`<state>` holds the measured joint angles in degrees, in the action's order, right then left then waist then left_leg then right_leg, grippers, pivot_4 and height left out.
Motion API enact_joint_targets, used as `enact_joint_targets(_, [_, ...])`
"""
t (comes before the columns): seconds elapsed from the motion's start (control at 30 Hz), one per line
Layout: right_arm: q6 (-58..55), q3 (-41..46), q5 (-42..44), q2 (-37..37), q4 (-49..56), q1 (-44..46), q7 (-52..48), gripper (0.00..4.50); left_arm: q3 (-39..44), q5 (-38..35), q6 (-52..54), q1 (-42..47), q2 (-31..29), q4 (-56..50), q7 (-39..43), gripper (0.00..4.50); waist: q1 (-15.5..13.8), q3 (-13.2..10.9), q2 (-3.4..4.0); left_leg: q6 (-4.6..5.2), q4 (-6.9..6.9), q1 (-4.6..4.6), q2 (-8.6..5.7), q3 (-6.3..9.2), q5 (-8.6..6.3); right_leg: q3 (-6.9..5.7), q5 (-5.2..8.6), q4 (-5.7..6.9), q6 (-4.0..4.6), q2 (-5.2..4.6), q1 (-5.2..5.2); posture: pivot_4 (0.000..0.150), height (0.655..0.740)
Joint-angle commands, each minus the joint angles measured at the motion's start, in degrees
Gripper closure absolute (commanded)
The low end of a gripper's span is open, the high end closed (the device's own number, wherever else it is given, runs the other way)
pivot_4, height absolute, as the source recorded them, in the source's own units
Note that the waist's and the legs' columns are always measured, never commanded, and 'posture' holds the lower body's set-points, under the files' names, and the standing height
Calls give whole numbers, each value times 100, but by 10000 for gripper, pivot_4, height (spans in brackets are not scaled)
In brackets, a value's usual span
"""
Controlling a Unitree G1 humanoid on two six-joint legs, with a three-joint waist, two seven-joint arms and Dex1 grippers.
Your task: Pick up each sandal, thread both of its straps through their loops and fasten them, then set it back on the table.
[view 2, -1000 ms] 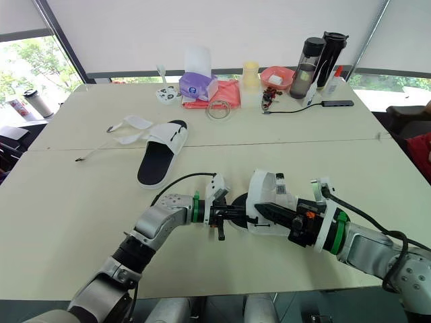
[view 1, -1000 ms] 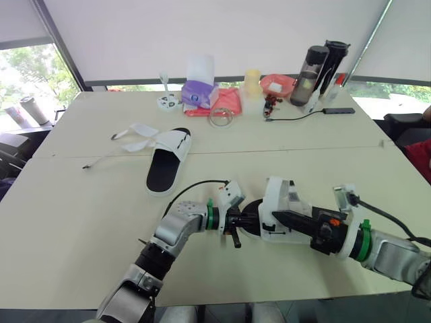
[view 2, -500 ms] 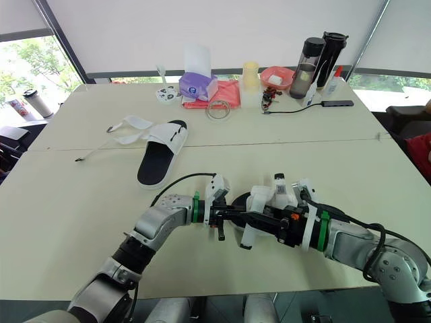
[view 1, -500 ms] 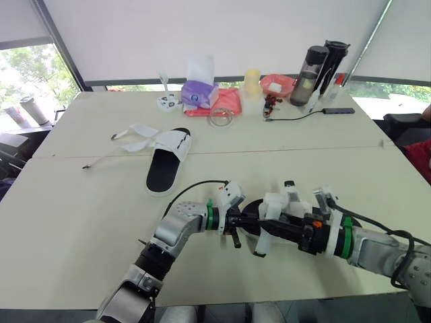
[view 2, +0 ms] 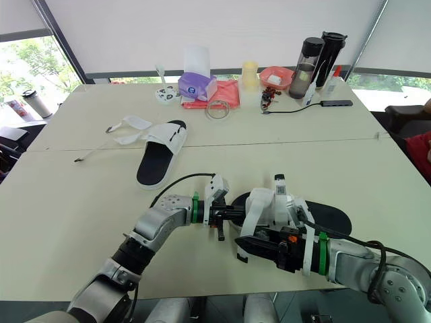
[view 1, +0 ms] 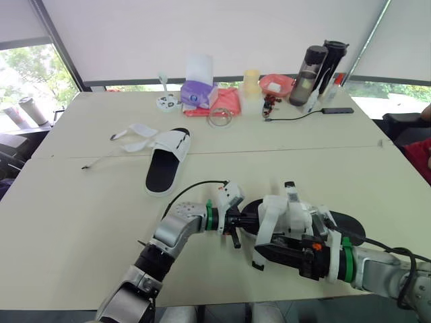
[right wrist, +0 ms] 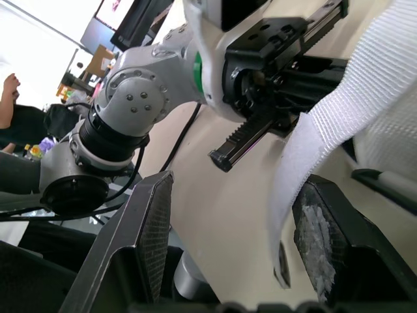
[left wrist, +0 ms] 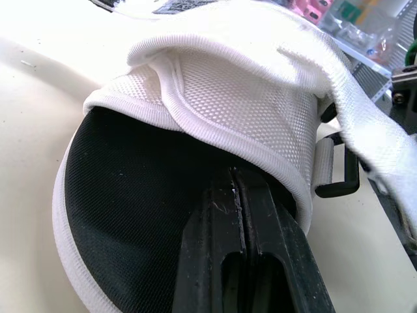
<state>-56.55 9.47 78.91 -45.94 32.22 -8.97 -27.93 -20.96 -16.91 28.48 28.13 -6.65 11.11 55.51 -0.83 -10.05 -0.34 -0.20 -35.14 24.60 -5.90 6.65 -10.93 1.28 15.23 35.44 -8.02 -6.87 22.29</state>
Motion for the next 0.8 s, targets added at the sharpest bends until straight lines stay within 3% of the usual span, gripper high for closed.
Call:
enact_joint_targets(0.03, [40, -48, -20, 86, 154, 48, 19, 16205, -28, 75, 71, -51, -23, 118, -49, 45000, 0, 0, 0, 0, 0, 0, 0, 0, 0, 0, 0, -1, 0, 0, 0, 1500, 7400])
enact_joint_targets(0.17, [40, -161, -197, 136, 111, 100, 53, 16205, -17, 74, 69, -51, -18, 128, -59, 45000, 0, 0, 0, 0, 0, 0, 0, 0, 0, 0, 0, -2, 0, 0, 0, 1500, 7400])
enact_joint_targets(0.2, [41, -205, -255, 164, 99, 122, 60, 18490, -14, 75, 69, -53, -17, 128, -64, 45000, 0, 0, 0, 0, 0, 0, 0, 0, 0, 0, 0, -2, 0, 0, 0, 1500, 7400])
enact_joint_targets(0.27, [57, -281, -355, 228, 67, 177, 99, 24844, -8, 76, 68, -53, -13, 132, -73, 45000, 0, 0, 0, 0, 0, 0, 0, 0, 0, 0, 0, -2, 0, 0, 0, 1500, 7400])
enact_joint_targets(0.4, [117, -416, -686, 472, -39, 315, 327, 44492, 9, 80, 62, -61, -11, 133, -98, 45000, 0, 0, 0, 0, 0, 0, 0, 0, 0, 0, 0, -2, 0, 1, 0, 1500, 7400])
enact_joint_targets(0.57, [117, -352, -785, 546, 91, 113, 351, 44492, 30, 79, 63, -74, -27, 132, -106, 45000, -3, 0, 0, 0, 1, 0, -2, 0, 0, 0, 0, -3, 0, 0, 1, 1500, 7400])
enact_joint_targets(0.8, [131, 604, 179, 145, 190, 228, 91, 44492, 16, 79, 80, -80, -57, 108, -83, 45000, 1, 0, 0, -1, 0, 0, -1, 0, -1, 0, 0, -2, 0, 1, -2, 1500, 7400])
